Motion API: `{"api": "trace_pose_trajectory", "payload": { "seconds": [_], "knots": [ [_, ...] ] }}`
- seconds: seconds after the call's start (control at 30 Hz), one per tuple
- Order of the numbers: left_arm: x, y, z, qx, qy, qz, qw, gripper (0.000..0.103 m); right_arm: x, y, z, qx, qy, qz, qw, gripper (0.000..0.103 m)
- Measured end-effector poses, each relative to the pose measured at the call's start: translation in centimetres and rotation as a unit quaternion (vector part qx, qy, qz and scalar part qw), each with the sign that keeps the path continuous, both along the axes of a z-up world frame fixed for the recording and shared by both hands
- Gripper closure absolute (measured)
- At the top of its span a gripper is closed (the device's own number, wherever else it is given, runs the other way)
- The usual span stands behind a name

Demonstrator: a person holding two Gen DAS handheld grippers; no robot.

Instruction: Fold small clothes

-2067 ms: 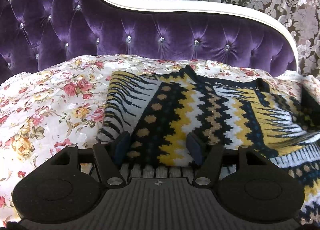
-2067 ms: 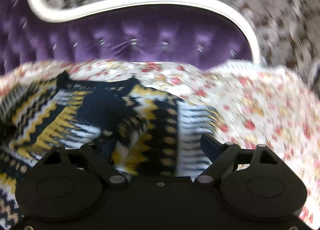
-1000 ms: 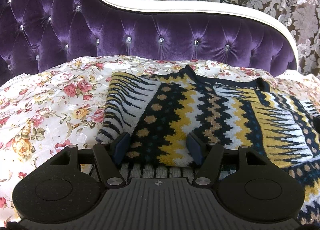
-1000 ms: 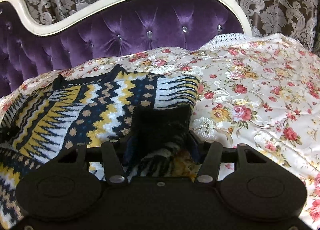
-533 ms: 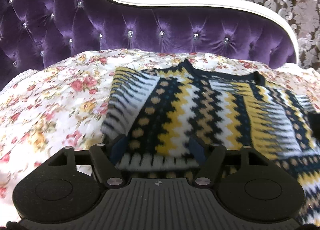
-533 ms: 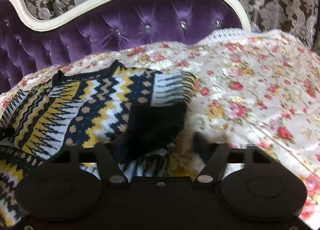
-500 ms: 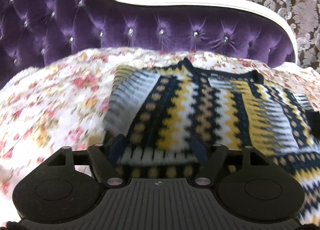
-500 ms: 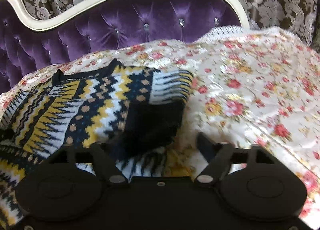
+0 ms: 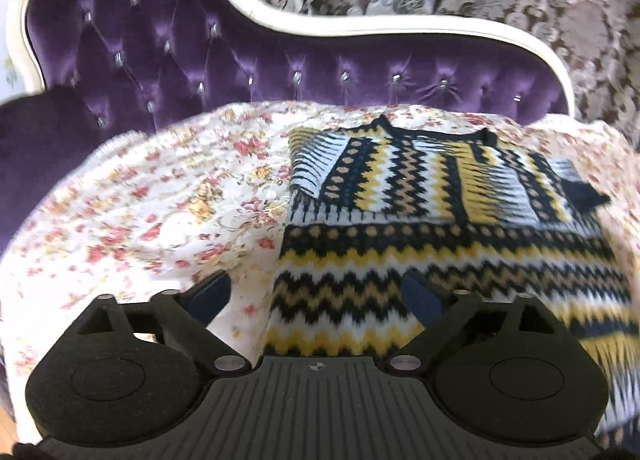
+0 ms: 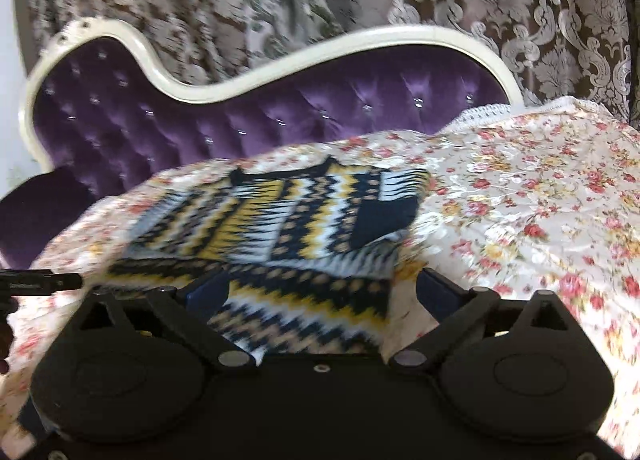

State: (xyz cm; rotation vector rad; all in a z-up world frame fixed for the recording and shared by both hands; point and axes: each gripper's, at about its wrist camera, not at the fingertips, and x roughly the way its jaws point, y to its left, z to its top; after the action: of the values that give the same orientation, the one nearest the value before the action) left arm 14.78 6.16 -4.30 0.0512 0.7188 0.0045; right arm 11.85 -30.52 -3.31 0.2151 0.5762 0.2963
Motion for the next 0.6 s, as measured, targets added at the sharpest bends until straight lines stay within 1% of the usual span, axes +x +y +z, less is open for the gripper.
{"api": "trace_pose_trajectory", "payload": {
  "seconds": [0.07, 0.17, 0.2, 0.3, 0.4, 0.5, 0.6],
  "knots": [
    [-1.7, -0.5, 0.4, 0.011, -0.009, -0.002, 0.9999, 0.006, -1.9, 0.5, 0.1, 0.009, -0.007, 0.011, 1.0, 0.0],
    [-3.8, -1.2, 0.9, 0.018, -0.022, -0.006, 0.9996, 0.005, -4.3, 1.2, 0.0, 0.022, -0.01, 0.022, 0.999, 0.0],
    [-4.6, -1.5, 0.9, 0.021, -0.025, -0.009, 0.9994, 0.0, -4.9, 1.4, 0.0, 0.024, -0.009, 0.024, 0.999, 0.0],
    [-6.4, -2.5, 0.8, 0.03, -0.03, -0.02, 0.9989, 0.0, -7.0, 2.1, -0.3, 0.025, -0.009, 0.033, 0.999, 0.0],
    [-8.1, -3.1, 0.5, 0.028, -0.03, -0.029, 0.9987, 0.0, -8.7, 2.7, -0.7, 0.018, -0.005, 0.038, 0.999, 0.0],
    [-9.3, -3.4, 0.3, 0.024, -0.025, -0.031, 0.9989, 0.0, -9.8, 3.3, -1.2, 0.008, 0.008, 0.038, 0.999, 0.0],
    [-10.5, -3.6, 0.0, 0.024, -0.024, -0.03, 0.999, 0.0, -11.0, 3.4, -1.8, 0.011, 0.015, 0.037, 0.999, 0.0]
  ]
}}
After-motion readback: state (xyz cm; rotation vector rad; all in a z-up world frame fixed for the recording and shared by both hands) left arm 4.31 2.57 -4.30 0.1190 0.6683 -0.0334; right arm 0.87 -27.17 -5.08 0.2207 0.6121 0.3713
